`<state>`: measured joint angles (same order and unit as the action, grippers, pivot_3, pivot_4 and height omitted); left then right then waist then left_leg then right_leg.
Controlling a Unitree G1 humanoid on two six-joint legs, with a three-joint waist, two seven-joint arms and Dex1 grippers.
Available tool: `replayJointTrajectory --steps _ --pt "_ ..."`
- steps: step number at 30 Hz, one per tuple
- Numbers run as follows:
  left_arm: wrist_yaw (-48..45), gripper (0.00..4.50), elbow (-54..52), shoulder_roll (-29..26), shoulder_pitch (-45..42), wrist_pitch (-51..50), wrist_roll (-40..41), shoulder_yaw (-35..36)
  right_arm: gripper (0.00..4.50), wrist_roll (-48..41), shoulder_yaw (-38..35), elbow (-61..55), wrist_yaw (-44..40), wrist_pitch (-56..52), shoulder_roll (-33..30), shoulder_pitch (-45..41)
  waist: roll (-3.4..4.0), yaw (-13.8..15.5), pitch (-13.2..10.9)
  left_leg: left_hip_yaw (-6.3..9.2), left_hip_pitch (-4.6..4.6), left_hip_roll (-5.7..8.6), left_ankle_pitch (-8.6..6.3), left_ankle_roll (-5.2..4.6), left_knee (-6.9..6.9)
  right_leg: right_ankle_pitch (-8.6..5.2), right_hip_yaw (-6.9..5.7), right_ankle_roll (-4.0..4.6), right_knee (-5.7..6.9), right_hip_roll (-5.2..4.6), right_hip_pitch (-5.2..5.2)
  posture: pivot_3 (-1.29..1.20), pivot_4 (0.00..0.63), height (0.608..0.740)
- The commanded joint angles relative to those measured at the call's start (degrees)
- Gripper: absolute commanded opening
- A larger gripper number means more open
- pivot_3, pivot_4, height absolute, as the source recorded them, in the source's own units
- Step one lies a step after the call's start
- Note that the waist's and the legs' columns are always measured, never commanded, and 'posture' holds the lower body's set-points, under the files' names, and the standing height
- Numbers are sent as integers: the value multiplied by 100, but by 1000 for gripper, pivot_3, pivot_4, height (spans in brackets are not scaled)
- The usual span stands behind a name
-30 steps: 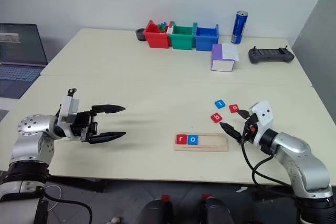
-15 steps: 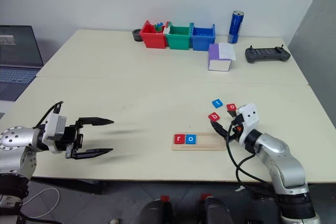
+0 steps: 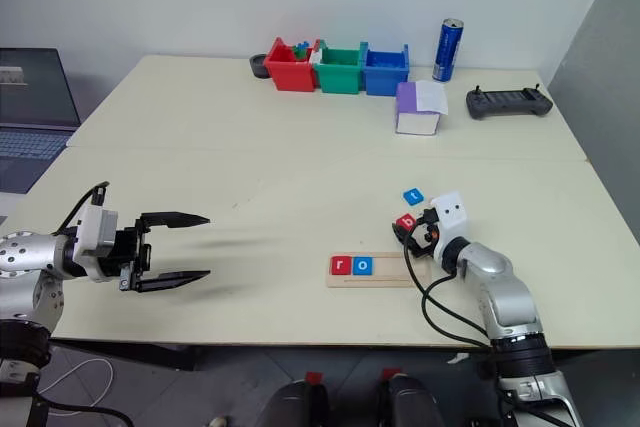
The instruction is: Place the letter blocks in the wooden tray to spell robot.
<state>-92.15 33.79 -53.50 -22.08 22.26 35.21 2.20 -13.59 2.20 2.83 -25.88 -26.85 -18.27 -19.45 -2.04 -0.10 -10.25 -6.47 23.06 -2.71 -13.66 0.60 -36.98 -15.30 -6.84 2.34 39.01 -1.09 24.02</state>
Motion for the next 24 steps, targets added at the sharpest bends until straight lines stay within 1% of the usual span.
replayJointTrajectory --steps 1,4,7,8,9,10,11,14,17,20,23,24 --pt "-35 4471 -35 -117 -46 -98 -41 204 4500 117 46 31 15 186 78 -148 0 -3 0 0 0 0 0 0 0 0 0 0 1 0 0 0 150 740" --pt "-35 4471 -47 -133 -37 -97 -76 227 4500 200 69 132 14 225 154 -192 0 -13 0 0 -3 -2 0 0 -1 0 0 0 4 0 0 0 150 740" --pt "-35 4500 -103 -141 -36 -135 -87 220 4006 294 80 226 111 267 239 -277 0 -18 0 0 -4 -3 0 0 -1 0 0 0 5 1 0 0 150 740" --pt "-35 4500 -113 -139 -44 -146 -93 212 3678 324 78 216 139 273 253 -279 0 -18 0 0 -3 -3 1 0 -1 0 0 0 6 1 0 0 150 740" --pt "-35 4500 -87 -125 -79 -143 -107 190 3678 328 64 116 152 243 241 -245 0 -17 0 0 -3 -3 1 0 -1 0 0 0 6 1 0 0 150 740" --pt "-35 4500 -53 -112 -117 -138 -123 171 3252 332 46 5 155 208 227 -208 0 -17 0 0 -3 -3 1 1 0 0 0 0 5 1 0 0 150 740" --pt "-35 4500 -13 -101 -162 -125 -141 144 3153 309 0 -168 160 147 203 -155 0 -14 0 -1 -3 -2 0 1 0 0 1 0 5 0 0 0 150 740" --pt "-35 4500 71 -93 -252 -107 -161 82 2215 211 -163 -776 209 -74 118 32 0 -6 0 0 -1 -1 0 0 -1 0 1 0 5 0 1 0 150 740" --pt "-35 4500 169 -71 -353 -117 -166 36 1137 -8 -580 -1930 466 -681 26 426 0 -1 0 0 2 0 0 1 0 0 1 0 4 0 2 0 150 740" --pt "-35 4500 282 -73 -410 -64 -174 -58 39 -177 -852 -2817 673 -1148 -2 825 -3 3 2 1 1 0 0 1 -1 0 2 0 2 -1 1 0 150 740" --pt "-35 4500 417 -58 -536 -21 -189 -140 39 -304 -1100 -3359 850 -1463 17 1146 -4 0 3 2 -1 -1 0 0 0 0 0 0 4 -1 1 0 150 740" --pt "-35 4500 453 -58 -581 -22 -190 -165 39 -307 -1038 -3437 766 -1499 -72 1271 -4 0 3 2 -2 -1 0 1 -1 0 1 0 4 0 1 0 150 740"
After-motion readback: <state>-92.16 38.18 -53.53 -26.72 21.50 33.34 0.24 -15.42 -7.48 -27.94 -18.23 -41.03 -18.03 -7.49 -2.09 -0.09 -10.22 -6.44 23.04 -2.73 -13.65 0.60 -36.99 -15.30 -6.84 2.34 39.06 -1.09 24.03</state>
